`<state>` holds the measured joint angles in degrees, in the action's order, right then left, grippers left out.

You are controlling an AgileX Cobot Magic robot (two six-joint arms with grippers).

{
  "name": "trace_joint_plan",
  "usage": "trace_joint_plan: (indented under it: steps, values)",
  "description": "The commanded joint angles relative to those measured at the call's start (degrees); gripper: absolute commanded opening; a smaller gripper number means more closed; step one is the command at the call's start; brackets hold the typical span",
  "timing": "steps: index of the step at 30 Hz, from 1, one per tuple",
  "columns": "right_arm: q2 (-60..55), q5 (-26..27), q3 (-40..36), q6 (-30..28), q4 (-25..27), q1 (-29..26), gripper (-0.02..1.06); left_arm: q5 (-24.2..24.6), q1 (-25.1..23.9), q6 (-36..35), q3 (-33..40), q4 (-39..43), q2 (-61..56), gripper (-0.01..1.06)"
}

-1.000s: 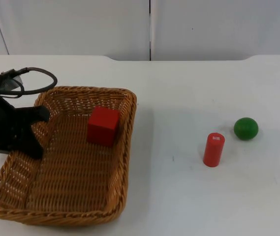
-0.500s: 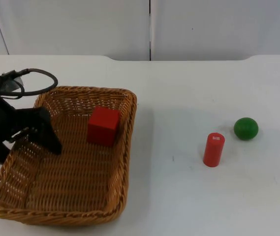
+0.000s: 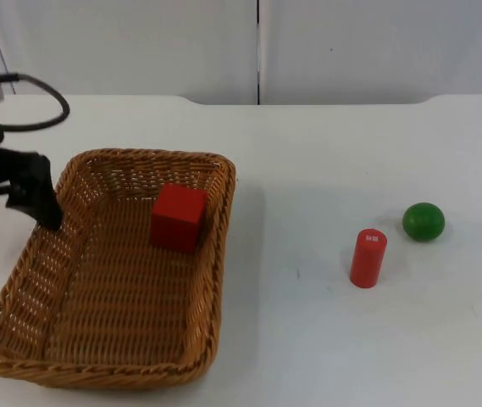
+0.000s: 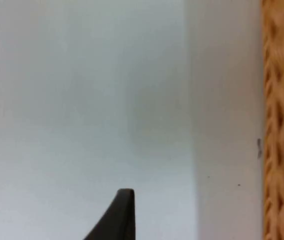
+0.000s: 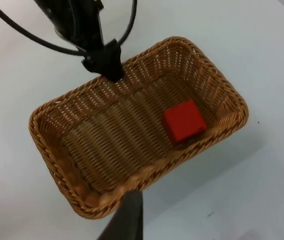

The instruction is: Pick up the basket with the left hand and place the object to the left of the red cylinder into the basket with the right hand.

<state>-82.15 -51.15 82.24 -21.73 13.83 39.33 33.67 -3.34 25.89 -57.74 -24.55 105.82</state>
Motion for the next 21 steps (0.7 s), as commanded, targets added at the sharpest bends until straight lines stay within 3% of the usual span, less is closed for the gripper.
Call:
trace_joint_plan:
  steps: [1,11,21]
  values:
    - [0.4,0.6,-0.1,-0.3,0.3,-0.3,0.87,2.6,-0.1,-1.3,-0.2,1.0,-5.0,1.05]
    - [0.4,0.9,-0.1,-0.3,0.3,-0.3,0.87,7.6,-0.1,-2.8,-0.2,1.1,-19.9,1.05]
    - [0.4,0.4,-0.1,-0.2,0.4,-0.3,0.87,8.9,-0.1,-3.2,-0.1,1.2,-32.5,1.05]
